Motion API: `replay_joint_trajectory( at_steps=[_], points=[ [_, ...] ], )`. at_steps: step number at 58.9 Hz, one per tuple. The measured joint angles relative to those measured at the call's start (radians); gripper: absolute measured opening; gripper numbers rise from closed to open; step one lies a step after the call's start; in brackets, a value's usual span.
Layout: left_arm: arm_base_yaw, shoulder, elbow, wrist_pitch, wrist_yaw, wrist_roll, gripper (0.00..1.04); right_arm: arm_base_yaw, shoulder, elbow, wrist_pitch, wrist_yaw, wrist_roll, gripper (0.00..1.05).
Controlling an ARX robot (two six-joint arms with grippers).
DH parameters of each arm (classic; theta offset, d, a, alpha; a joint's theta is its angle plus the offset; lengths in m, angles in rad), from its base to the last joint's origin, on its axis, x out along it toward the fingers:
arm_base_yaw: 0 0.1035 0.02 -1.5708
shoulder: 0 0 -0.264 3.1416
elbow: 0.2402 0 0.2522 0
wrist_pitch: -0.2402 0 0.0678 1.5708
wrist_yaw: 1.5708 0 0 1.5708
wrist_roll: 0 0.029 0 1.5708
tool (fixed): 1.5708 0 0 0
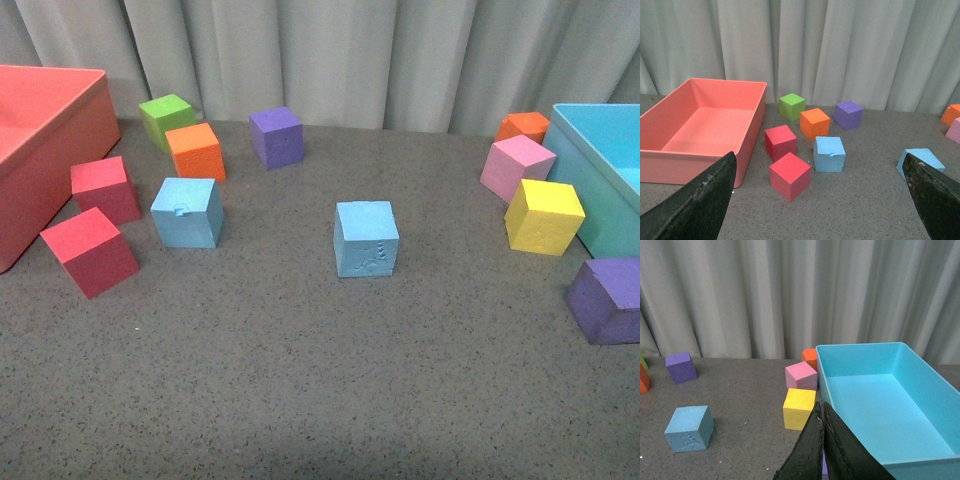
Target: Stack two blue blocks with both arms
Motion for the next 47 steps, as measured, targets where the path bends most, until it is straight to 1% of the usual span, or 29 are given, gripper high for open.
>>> replay_joint_trajectory(
  at_steps=[4, 7, 16, 47],
  points=[
    [0.000, 0.000, 0.000, 0.000, 0.000, 0.000, 0.98, 0.000, -0.052, -0.006, -0.046, 0.000, 0.000, 0.01],
    [0.000, 0.000, 0.000, 0.000, 0.000, 0.000, 0.98, 0.000, -0.127, -0.012, -0.112, 0.000, 0.000, 0.01],
    [0.000, 0.000, 0.000, 0.000, 0.000, 0.000, 0.98, 0.000, -0.231, -0.018, -0.205, 0.000, 0.000, 0.01],
    [0.000, 0.000, 0.000, 0.000, 0.000, 0.000, 0.98, 0.000, -0.498, -0.018, -0.459, 0.000, 0.000, 0.01]
  ],
)
